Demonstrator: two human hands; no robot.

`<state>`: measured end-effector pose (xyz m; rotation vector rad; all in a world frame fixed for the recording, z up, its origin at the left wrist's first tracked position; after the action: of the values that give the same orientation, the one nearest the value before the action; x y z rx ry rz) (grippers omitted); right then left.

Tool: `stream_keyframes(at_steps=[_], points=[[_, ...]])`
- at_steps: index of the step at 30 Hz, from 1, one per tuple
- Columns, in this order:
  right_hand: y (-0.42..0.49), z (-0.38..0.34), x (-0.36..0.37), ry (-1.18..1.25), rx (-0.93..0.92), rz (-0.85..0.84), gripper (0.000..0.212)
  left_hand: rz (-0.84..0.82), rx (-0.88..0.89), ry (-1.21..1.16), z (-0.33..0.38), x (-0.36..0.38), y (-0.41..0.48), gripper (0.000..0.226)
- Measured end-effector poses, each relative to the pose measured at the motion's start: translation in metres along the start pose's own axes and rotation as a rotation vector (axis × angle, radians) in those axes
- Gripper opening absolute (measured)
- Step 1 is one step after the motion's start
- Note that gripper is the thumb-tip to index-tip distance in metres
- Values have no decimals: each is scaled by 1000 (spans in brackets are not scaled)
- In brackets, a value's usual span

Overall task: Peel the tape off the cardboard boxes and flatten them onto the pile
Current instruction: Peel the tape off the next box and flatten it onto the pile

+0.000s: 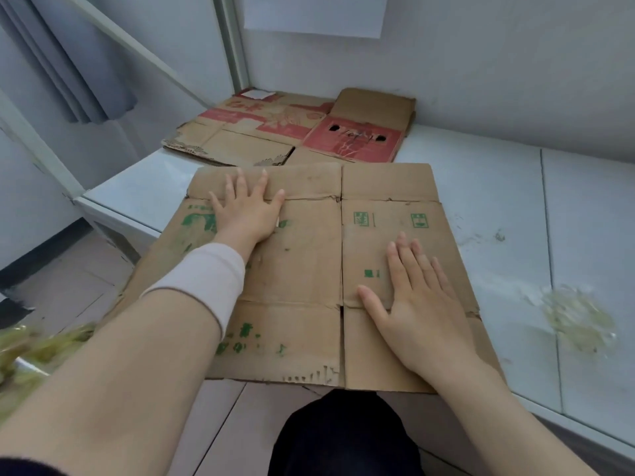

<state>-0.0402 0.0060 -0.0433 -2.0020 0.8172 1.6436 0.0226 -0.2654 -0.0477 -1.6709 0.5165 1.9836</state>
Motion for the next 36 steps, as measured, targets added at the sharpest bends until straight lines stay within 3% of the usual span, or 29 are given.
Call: stream_keyframes(at_steps=[4,10,19,22,25,27,29,30,32,34,36], points=[[0,-2,-2,-3,12,-14,84,-12,-17,-23,6,-5,-18,63],[0,-3,-5,13,21,-38,76,-2,136,-20,14,2,-95,66],[-25,1,-1,13,47,-34,73,-22,133,-24,9,2,-108,65],[-24,1,-2,-2,53,-39,73,-7,41,-63,-20,1,-135,61],[-24,0,-3,-16,49,-32,73,128,-182,-131,-74,-5,-182,67],[-24,1,-2,-25,47,-46,73,293,-421,-392,-107,-7,-220,90],[-23,2,0,-31,50,-66,73,401,-756,-988,-128,21,-256,110],[-23,2,0,-28,50,-74,73,393,-859,-1339,-122,43,-264,109],[-22,0,-2,-12,37,-81,72,265,-820,-1868,-88,63,-256,81],[-22,-3,-4,36,13,-99,70,201,-686,-2069,-64,55,-245,40],[-21,1,-12,139,8,-113,69,230,-647,-2131,-57,43,-240,18]])
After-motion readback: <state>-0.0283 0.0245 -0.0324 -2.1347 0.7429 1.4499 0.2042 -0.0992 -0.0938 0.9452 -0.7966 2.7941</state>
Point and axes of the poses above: each hand's wrist, its own y-axis towards the middle knuckle, its own x-axis out of the palm, z = x × y, the point moved 10 cm from there along y, towards the middle knuckle, and after that the axes turned 2 degrees about x, right-handed, at the moved point
